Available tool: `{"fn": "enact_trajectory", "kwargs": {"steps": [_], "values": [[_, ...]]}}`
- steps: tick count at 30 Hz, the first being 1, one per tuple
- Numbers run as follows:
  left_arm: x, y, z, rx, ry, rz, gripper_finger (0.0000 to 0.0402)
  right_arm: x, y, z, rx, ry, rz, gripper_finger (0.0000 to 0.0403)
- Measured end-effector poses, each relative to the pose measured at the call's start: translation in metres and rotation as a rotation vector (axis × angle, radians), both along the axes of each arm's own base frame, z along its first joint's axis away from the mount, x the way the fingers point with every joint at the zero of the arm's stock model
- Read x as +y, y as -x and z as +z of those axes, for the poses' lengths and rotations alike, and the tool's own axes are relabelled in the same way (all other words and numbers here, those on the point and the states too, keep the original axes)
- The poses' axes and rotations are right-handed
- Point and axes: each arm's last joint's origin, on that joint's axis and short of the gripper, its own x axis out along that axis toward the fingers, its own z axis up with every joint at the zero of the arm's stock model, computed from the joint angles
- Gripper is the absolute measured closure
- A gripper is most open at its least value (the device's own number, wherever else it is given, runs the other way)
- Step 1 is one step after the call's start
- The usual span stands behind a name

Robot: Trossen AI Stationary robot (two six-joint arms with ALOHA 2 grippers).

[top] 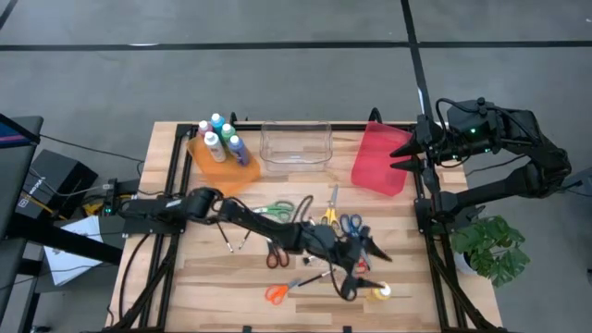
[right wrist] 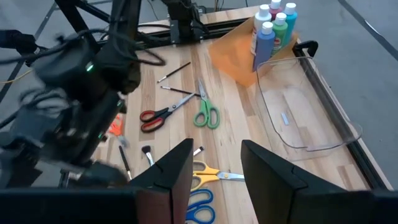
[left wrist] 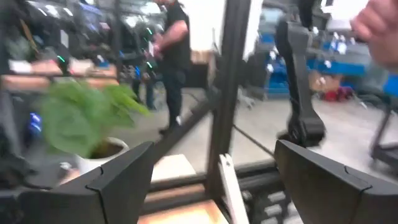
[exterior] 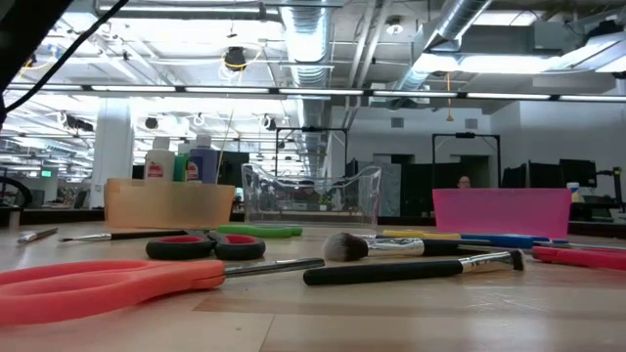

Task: Pick & Place Paint Supplies
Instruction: Put the yellow paint bottle into the orange bin

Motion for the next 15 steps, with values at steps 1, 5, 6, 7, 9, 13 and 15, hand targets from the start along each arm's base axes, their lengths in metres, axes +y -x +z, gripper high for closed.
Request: {"fn": "enact_trajectory", "kwargs": {"steps": [1,5,6,7,9,13,15], "values": [[-0.005,-0.004,-0.002,0.006,-0.003,-0.013,0.0073,0.000,0.000,0.000,0.000,0.000,0.000,0.0269],[-0.016,-0.013,-0.014,0.044,-0.015,-0.044,0.0073,0.000,0.000,0.000,0.004,-0.001,0.000,0.0269],[-0.017,-0.014,-0.016,0.046,-0.016,-0.050,0.0073,0.000,0.000,0.000,0.004,0.000,0.000,0.0269],[-0.017,-0.015,-0.018,0.050,-0.017,-0.051,0.0073,0.000,0.000,0.000,0.004,-0.001,0.000,0.0269],[-0.015,-0.016,-0.023,0.058,-0.020,-0.045,0.0073,0.000,0.000,0.000,0.004,-0.001,0.000,0.0269],[-0.014,-0.019,-0.034,0.088,-0.028,-0.040,0.0073,0.000,0.001,-0.001,0.010,-0.001,0.000,0.0269],[-0.014,-0.020,-0.038,0.096,-0.033,-0.040,0.0073,0.000,0.001,-0.001,0.013,-0.001,0.000,0.0269]]}}
